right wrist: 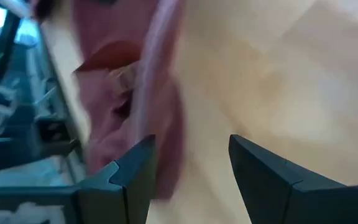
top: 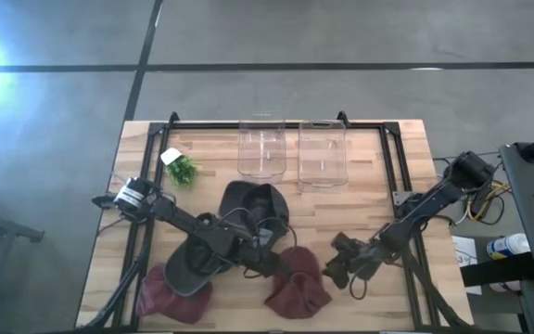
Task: Pick & Place hat
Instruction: Put the right red cap into the right transparent bin
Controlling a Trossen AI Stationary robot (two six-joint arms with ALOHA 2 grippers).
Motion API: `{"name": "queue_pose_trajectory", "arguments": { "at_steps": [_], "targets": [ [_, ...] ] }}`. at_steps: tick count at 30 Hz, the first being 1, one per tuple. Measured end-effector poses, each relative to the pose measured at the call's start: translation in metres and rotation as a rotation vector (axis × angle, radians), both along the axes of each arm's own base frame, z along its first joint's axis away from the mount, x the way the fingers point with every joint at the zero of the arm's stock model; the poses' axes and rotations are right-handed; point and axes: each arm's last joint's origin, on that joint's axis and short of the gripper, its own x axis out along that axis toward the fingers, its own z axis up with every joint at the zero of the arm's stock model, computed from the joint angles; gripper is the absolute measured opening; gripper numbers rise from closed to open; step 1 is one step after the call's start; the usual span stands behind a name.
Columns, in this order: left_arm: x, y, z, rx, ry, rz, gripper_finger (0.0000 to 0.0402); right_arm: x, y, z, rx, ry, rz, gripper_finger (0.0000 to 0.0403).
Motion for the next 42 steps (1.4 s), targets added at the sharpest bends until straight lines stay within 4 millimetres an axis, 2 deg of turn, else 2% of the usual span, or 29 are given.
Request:
{"name": "queue_pose_trajectory", "arguments": {
  "at_steps": [8,14,18,22,28,35,42],
  "targets": [
    [0.001,0.003,0.0,-0.005,0.001,0.008,0.0013,0.01,0.004,0.005,-0.031,-0.015,0.042,0.0196],
    [-0.001,0.005,-0.006,0.013,0.043,0.017,0.0013,-0.008,-0.002,0.005,-0.06,0.13,0.049,0.0196],
    [-0.002,0.004,-0.006,0.009,0.042,0.02,0.0013,-0.005,0.001,0.016,-0.006,0.052,0.071,0.0196],
    [-0.001,0.004,-0.005,0.01,0.032,0.013,0.0013,0.002,0.001,0.019,0.014,-0.008,0.043,0.0196],
    [0.001,0.004,-0.004,0.007,0.014,0.008,0.0013,0.007,0.003,0.019,0.015,-0.019,0.034,0.0196],
    [0.004,0.004,-0.001,0.01,-0.04,0.039,0.0013,0.011,0.005,0.008,0.016,0.002,0.012,0.0196],
    [0.004,0.004,0.0,-0.022,-0.044,0.069,0.0013,0.011,0.004,0.009,0.004,-0.014,-0.021,0.0191]
  ]
}}
